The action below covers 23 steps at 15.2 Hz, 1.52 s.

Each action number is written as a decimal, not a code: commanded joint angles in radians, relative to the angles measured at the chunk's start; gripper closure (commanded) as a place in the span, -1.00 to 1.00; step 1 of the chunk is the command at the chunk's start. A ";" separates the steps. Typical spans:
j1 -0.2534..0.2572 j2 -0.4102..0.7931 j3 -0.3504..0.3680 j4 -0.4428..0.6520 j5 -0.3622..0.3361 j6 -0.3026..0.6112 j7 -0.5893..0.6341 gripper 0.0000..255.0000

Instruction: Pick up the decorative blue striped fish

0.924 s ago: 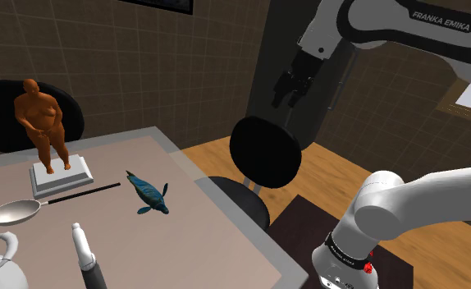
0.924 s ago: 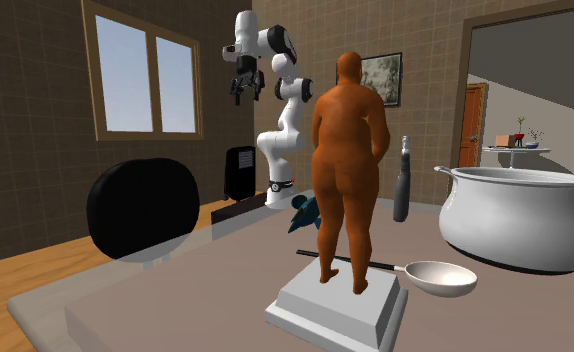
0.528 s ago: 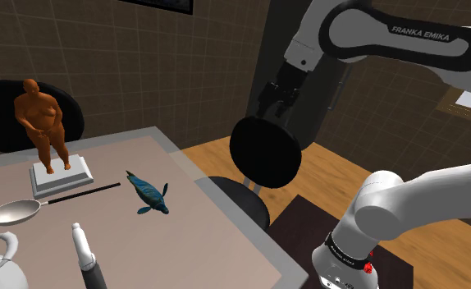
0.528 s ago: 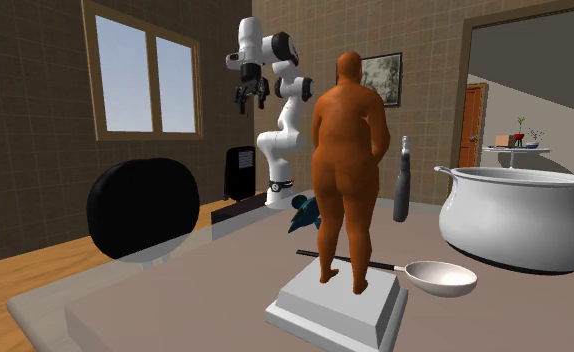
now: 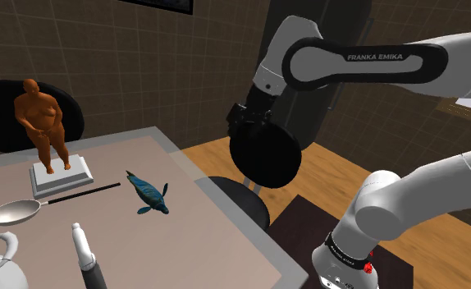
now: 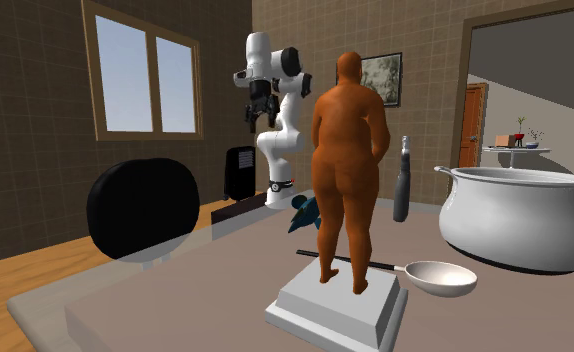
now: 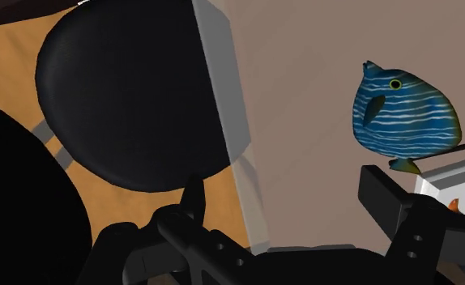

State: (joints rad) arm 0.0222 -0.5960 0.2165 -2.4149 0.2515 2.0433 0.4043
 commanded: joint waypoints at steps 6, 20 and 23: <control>0.003 0.197 0.119 0.012 0.045 0.219 0.160 -1.00; 0.011 0.721 0.262 0.244 -0.169 0.558 0.583 -1.00; 0.018 0.748 0.256 0.231 -0.185 0.596 0.591 -1.00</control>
State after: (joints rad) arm 0.0364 0.1425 0.4738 -2.1810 0.0736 2.6258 0.9879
